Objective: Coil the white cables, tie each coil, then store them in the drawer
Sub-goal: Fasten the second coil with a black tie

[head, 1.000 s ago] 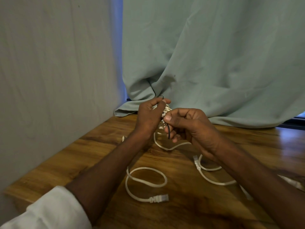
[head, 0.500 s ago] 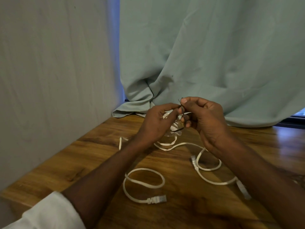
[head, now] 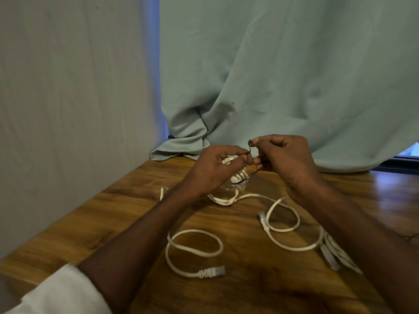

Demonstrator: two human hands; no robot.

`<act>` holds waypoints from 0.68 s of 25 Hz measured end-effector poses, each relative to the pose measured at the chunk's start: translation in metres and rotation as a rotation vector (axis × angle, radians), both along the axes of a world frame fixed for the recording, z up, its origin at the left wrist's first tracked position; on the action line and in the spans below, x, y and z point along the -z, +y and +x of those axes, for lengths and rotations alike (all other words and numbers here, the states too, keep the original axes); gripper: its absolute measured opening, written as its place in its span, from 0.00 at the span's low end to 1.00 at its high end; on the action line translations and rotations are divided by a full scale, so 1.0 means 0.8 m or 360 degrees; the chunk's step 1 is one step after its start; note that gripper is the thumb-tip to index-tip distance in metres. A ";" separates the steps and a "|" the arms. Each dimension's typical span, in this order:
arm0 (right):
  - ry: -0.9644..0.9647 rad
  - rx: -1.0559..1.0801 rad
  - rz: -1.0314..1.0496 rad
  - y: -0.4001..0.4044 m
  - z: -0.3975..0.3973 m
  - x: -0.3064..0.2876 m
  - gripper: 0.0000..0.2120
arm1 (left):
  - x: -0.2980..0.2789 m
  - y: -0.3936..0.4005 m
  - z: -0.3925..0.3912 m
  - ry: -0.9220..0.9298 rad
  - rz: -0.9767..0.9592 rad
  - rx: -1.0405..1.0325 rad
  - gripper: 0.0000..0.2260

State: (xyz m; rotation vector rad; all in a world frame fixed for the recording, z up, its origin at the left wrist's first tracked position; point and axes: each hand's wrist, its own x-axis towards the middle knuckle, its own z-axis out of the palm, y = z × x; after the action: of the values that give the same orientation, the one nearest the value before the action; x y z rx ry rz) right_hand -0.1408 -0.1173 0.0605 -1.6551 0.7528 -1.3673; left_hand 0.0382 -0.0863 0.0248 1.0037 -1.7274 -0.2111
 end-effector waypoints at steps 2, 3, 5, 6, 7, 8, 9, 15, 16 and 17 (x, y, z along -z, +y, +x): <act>0.0062 0.0006 -0.0027 0.000 -0.001 0.000 0.06 | -0.001 0.000 0.001 -0.0004 0.0017 0.0045 0.08; 0.0092 0.0002 -0.0037 -0.001 -0.001 -0.001 0.06 | -0.001 0.001 0.001 -0.0007 0.0021 0.0066 0.08; 0.0147 -0.0005 -0.0061 -0.002 -0.001 -0.001 0.07 | -0.002 0.003 0.002 -0.0018 0.0035 0.0094 0.08; 0.0163 -0.0002 -0.0070 -0.003 0.000 -0.001 0.07 | -0.002 0.003 0.002 -0.0017 0.0050 0.0102 0.08; 0.0169 0.0002 -0.0073 -0.004 0.000 -0.001 0.07 | -0.002 0.003 0.002 -0.0014 0.0066 0.0107 0.08; 0.0174 0.0004 -0.0077 -0.004 0.000 0.000 0.07 | -0.002 0.003 0.003 -0.0010 0.0078 0.0103 0.08; 0.0187 0.0006 -0.0086 -0.004 0.001 0.000 0.07 | -0.002 0.003 0.003 -0.0008 0.0081 0.0101 0.08; 0.0176 0.0011 -0.0089 -0.005 -0.001 0.000 0.07 | -0.001 0.000 0.008 0.0038 0.0116 0.0091 0.08; 0.0173 0.0021 -0.0090 -0.005 -0.002 -0.001 0.07 | -0.002 0.001 0.007 0.0012 0.0118 0.0105 0.08; 0.0185 0.0022 -0.0100 -0.006 -0.002 -0.001 0.07 | -0.003 0.002 0.007 -0.0018 0.0120 0.0129 0.07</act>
State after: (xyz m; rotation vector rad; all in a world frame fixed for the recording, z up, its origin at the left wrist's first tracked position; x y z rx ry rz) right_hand -0.1425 -0.1220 0.0616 -1.7938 0.7969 -1.3254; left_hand 0.0435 -0.0847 0.0270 0.9917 -1.7833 -0.3254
